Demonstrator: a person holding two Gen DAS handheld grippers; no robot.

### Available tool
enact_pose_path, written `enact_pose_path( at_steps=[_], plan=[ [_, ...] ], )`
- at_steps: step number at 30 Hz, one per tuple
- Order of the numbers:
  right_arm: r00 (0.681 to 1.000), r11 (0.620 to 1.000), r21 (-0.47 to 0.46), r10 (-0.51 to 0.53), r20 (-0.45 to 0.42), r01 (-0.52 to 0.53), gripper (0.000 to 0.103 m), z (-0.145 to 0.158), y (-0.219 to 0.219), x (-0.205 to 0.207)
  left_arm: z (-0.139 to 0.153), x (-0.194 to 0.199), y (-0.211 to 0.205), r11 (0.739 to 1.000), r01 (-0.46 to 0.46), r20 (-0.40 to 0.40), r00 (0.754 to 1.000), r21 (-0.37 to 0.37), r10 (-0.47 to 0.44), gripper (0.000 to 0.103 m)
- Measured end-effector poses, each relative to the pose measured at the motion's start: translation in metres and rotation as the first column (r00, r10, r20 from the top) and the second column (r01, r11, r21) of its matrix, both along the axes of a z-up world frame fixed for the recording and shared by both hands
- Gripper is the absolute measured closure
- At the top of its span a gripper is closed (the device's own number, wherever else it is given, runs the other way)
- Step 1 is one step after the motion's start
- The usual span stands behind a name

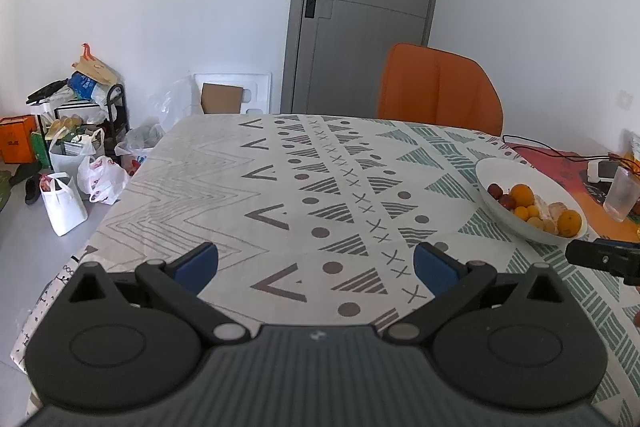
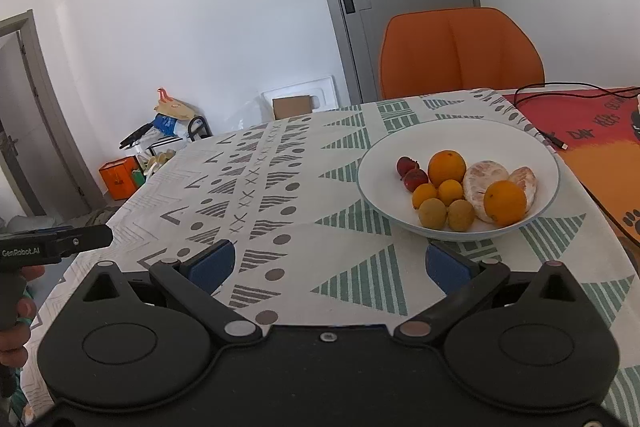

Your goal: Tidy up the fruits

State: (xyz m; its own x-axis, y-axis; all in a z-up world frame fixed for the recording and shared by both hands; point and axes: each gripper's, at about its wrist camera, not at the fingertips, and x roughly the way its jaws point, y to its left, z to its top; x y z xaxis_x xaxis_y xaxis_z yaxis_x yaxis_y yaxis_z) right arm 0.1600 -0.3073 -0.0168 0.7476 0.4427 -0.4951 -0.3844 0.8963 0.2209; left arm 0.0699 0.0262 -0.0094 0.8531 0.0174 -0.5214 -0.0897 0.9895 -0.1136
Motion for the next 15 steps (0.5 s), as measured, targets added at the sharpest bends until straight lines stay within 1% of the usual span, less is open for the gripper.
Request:
enact_pose_path(
  at_steps=[15],
  plan=[
    [1.000,1.000,0.002,-0.006,-0.002,0.006,0.000,-0.0010,-0.0010,0.0016,-0.0027,0.0030,0.0012,1.000,-0.008,-0.025,1.000,-0.011,0.007,0.000]
  ],
)
